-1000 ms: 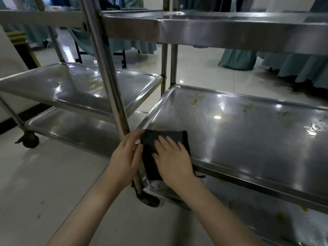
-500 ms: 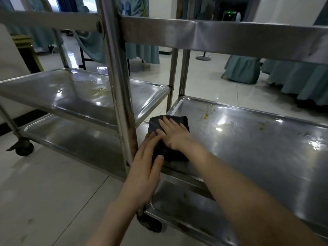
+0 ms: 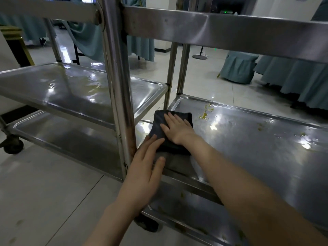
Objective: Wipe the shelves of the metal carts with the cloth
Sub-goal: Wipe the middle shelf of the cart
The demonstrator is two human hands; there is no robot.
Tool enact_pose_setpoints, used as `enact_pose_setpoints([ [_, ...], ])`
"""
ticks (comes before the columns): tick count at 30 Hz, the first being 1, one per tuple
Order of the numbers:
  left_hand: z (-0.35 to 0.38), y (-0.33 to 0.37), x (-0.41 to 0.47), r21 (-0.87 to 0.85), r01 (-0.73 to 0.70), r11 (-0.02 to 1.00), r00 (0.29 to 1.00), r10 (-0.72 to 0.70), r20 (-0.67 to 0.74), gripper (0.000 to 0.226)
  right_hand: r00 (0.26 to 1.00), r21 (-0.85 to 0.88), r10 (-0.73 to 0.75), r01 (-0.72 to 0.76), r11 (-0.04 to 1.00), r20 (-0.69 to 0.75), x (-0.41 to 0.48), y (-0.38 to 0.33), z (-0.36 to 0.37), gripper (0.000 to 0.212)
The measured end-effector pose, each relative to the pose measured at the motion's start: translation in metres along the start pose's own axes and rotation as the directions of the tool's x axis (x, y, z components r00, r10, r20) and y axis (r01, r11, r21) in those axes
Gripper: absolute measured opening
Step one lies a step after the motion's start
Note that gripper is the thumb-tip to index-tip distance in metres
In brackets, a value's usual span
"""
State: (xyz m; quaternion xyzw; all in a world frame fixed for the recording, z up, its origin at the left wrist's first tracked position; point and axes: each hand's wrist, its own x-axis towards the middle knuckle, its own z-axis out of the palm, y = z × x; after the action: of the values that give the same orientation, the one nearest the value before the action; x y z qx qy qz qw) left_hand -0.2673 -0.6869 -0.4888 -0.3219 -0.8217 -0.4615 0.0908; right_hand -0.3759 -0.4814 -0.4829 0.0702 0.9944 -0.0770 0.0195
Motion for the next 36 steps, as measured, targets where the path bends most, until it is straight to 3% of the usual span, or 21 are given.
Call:
enact_pose_setpoints([
  [2, 0.001, 0.002, 0.001, 0.03, 0.035, 0.999, 0.999, -0.035, 0.007, 0.047, 1.0, -0.002, 0.018, -0.018, 1.0, 0.01, 0.0, -0.004, -0.003, 0.064],
  [7, 0.015, 0.011, 0.022, 0.213, -0.034, 0.976, 0.996, 0.016, 0.087, 0.051, 0.975, -0.003, -0.218, 0.218, 0.976, -0.049, -0.098, 0.026, 0.01, 0.073],
  [11, 0.037, 0.012, 0.048, 0.319, -0.035, 0.947, 0.973, -0.041, 0.228, 0.051, 0.993, -0.001, -0.076, 0.076, 0.997, -0.092, -0.142, 0.07, 0.002, 0.081],
  [15, 0.036, 0.003, 0.055, 0.187, 0.021, 0.982, 0.98, -0.057, 0.192, 0.051, 0.987, -0.028, 0.148, -0.151, 0.988, -0.065, -0.097, 0.068, -0.003, 0.065],
  [20, 0.028, 0.005, 0.061, -0.004, 0.142, 0.99, 0.985, -0.141, 0.104, 0.049, 0.999, 0.012, -0.026, 0.027, 1.0, -0.044, -0.048, 0.015, -0.001, 0.06],
  [23, 0.028, -0.001, 0.06, 0.1, 0.114, 0.988, 0.983, -0.127, 0.134, 0.051, 0.998, 0.035, 0.024, -0.022, 0.999, -0.055, -0.065, 0.036, -0.003, 0.061],
  [26, 0.036, -0.007, 0.061, 0.313, -0.031, 0.949, 0.942, -0.077, 0.328, 0.058, 0.972, 0.012, 0.217, -0.217, 0.976, -0.093, -0.112, 0.11, -0.008, 0.063],
  [31, 0.043, -0.009, 0.06, 0.416, -0.155, 0.896, 0.91, -0.034, 0.412, 0.064, 0.816, -0.029, 0.575, -0.577, 0.816, -0.061, -0.217, 0.241, -0.029, 0.066],
  [34, 0.043, -0.006, 0.06, 0.414, -0.153, 0.898, 0.919, -0.025, 0.393, 0.068, 0.808, -0.04, 0.584, -0.587, 0.808, -0.075, -0.203, 0.225, -0.028, 0.066],
  [36, 0.043, -0.004, 0.06, 0.415, -0.143, 0.898, 0.928, -0.025, 0.373, 0.062, 0.874, -0.029, 0.481, -0.484, 0.875, -0.075, -0.162, 0.177, -0.024, 0.065],
])
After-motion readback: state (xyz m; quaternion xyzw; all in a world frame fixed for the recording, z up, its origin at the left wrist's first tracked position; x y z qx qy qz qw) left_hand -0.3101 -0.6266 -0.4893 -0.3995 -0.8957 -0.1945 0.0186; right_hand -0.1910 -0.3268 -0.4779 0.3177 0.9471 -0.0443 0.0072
